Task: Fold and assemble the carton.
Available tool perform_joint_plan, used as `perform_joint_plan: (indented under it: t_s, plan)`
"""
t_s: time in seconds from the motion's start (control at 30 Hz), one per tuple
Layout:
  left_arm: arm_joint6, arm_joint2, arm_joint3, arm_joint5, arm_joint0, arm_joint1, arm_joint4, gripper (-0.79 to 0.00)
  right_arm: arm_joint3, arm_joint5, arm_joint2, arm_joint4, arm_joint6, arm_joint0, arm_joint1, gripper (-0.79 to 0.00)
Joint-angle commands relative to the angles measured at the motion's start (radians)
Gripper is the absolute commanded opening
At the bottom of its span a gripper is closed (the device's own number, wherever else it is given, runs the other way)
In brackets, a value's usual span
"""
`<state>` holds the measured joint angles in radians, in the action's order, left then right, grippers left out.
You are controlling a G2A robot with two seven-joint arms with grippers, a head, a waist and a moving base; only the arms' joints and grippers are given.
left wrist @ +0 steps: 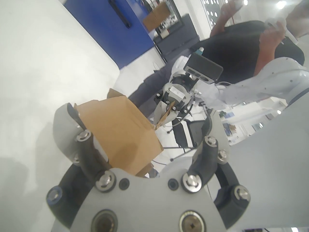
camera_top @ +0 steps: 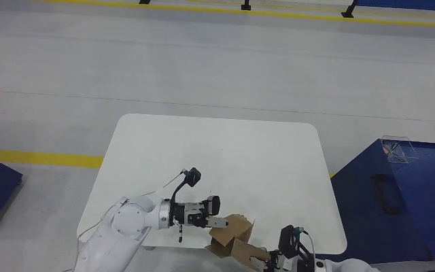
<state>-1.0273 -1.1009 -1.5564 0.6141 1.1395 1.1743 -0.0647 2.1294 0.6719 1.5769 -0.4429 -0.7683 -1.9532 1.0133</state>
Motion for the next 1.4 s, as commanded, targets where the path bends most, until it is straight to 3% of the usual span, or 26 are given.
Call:
perform_joint_plan:
  t_s: [0.0, 0.2, 0.37, 0.67, 0.87, 1.03, 1.1, 1.37]
  plan:
    - [0.002, -0.056, -0.067, -0.034, 0.029, -0.016, 0.086, 0.0, -0.017, -0.016, 0.006, 0.098, -0.052, 0.025, -0.006, -0.785]
    - [0.016, -0.164, -0.285, -0.25, 0.146, -0.048, 0.34, 0.0, -0.067, -0.066, 0.04, 0.314, -0.145, 0.089, -0.02, -0.785]
    - [-0.007, -0.107, -0.388, -0.431, 0.173, -0.051, 0.538, 0.0, -0.098, -0.068, 0.047, 0.413, -0.201, 0.123, -0.029, -0.785]
    - [-0.021, 0.01, -0.337, -0.557, 0.088, -0.035, 0.583, 0.0, -0.105, -0.055, 0.036, 0.432, -0.223, 0.142, -0.039, -0.785]
    - [-0.034, 0.05, -0.279, -0.575, 0.029, -0.025, 0.525, 0.0, -0.098, -0.007, 0.038, 0.43, -0.223, 0.145, -0.044, -0.785]
    - [-0.029, 0.092, -0.235, -0.575, -0.012, -0.016, 0.508, -0.052, -0.091, 0.007, 0.033, 0.415, -0.213, 0.141, -0.048, -0.785]
    - [-0.023, 0.106, -0.219, -0.577, -0.028, -0.013, 0.506, -0.123, -0.09, 0.01, 0.029, 0.417, -0.206, 0.145, -0.05, -0.785]
    - [-0.01, 0.162, -0.183, -0.569, -0.071, -0.001, 0.513, -0.206, -0.098, 0.016, 0.031, 0.436, -0.193, 0.158, -0.057, -0.785]
